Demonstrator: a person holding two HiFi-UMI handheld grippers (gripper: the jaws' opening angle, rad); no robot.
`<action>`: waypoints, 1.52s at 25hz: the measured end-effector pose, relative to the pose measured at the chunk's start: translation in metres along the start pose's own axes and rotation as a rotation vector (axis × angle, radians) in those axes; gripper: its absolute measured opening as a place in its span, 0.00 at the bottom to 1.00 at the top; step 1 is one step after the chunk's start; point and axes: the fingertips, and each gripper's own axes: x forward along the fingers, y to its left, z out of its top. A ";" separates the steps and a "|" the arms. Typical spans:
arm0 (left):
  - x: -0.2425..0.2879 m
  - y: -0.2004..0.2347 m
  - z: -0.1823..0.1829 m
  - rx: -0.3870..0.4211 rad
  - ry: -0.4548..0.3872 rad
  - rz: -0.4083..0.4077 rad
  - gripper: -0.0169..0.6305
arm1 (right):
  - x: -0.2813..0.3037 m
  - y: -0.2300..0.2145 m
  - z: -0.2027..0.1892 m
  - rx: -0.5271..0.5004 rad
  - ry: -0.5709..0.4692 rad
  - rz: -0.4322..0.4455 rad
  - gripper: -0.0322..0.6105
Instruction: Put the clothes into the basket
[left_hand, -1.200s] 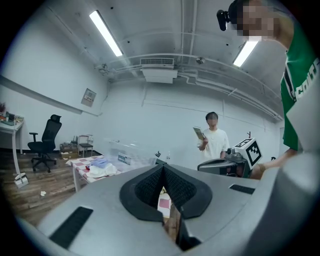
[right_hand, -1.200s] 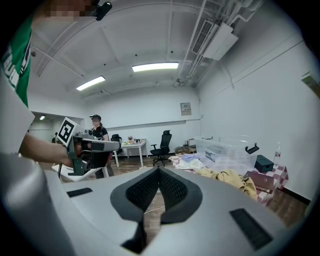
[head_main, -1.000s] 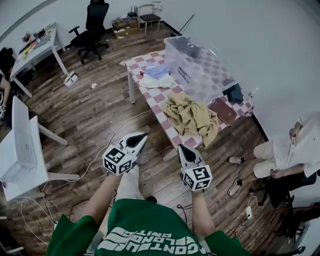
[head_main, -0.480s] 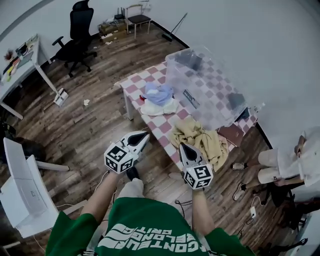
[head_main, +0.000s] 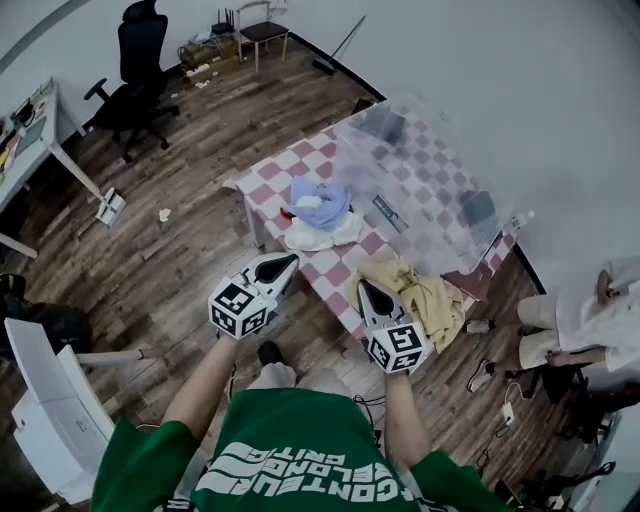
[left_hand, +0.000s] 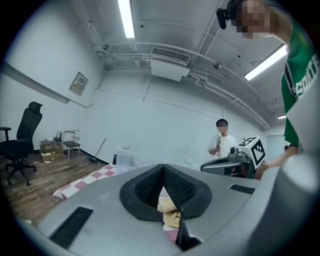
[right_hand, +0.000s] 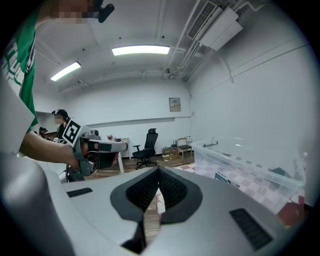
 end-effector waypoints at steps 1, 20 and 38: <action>0.004 0.003 0.001 -0.002 0.003 -0.004 0.03 | 0.002 -0.003 0.001 0.002 0.002 -0.004 0.06; 0.130 0.056 0.004 0.023 0.069 -0.016 0.03 | 0.082 -0.118 0.009 0.022 0.010 0.009 0.06; 0.172 0.108 -0.048 0.046 0.148 0.009 0.03 | 0.148 -0.132 -0.046 0.032 0.124 0.073 0.06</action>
